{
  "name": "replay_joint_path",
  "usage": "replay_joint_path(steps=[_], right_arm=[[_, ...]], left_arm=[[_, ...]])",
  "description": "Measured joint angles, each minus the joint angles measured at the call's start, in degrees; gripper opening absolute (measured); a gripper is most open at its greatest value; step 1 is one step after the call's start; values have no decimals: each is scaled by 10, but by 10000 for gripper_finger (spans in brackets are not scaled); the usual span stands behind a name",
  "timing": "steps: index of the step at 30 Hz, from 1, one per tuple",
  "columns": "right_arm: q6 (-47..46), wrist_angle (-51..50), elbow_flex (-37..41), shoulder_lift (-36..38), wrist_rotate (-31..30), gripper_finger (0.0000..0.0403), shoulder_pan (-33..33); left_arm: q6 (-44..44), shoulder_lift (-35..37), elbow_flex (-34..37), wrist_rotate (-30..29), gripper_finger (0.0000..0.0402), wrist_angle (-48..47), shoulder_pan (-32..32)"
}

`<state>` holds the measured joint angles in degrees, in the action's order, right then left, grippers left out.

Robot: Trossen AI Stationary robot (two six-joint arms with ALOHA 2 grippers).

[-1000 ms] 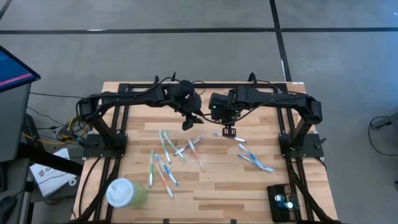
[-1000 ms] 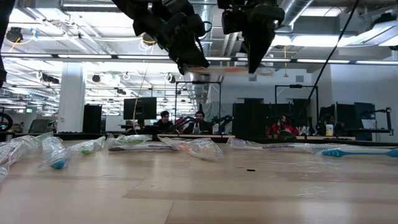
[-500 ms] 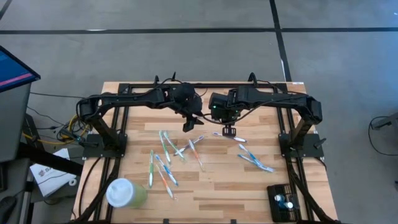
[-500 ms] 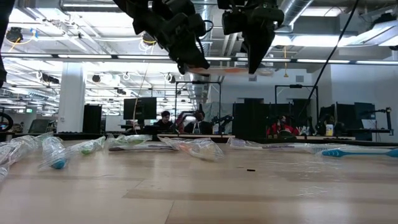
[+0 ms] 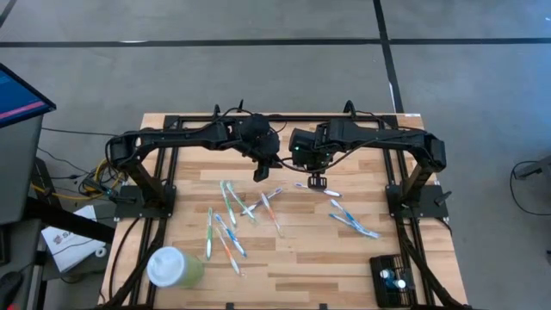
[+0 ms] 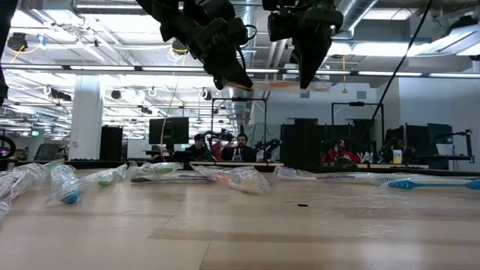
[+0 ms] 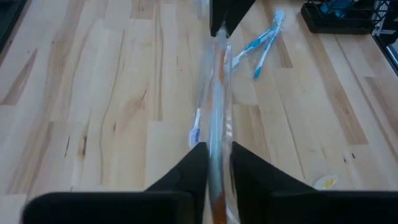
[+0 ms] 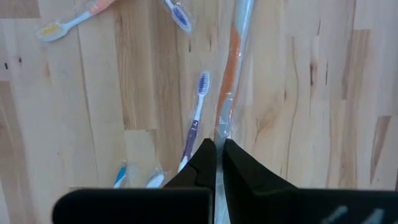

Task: Pick & Place toothbrushing station
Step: Put the top orange toothbrush into the black organizer

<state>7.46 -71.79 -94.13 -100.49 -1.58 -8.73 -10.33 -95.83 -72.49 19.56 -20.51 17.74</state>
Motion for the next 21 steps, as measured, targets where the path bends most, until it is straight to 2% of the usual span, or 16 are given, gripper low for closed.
replay_joint_path(steps=[4,7,15,21], right_arm=[[0,0,0,0,-1,3,0],[0,4,0,0,-2,14,0],[-8,4,-5,-1,-13,75,0],[-1,-5,-90,-1,-15,142,-9]], left_arm=[[0,1,0,-1,15,-1,0],[1,1,0,-1,16,-3,0],[5,1,0,-1,14,-22,0],[28,1,0,-1,14,-29,0]])
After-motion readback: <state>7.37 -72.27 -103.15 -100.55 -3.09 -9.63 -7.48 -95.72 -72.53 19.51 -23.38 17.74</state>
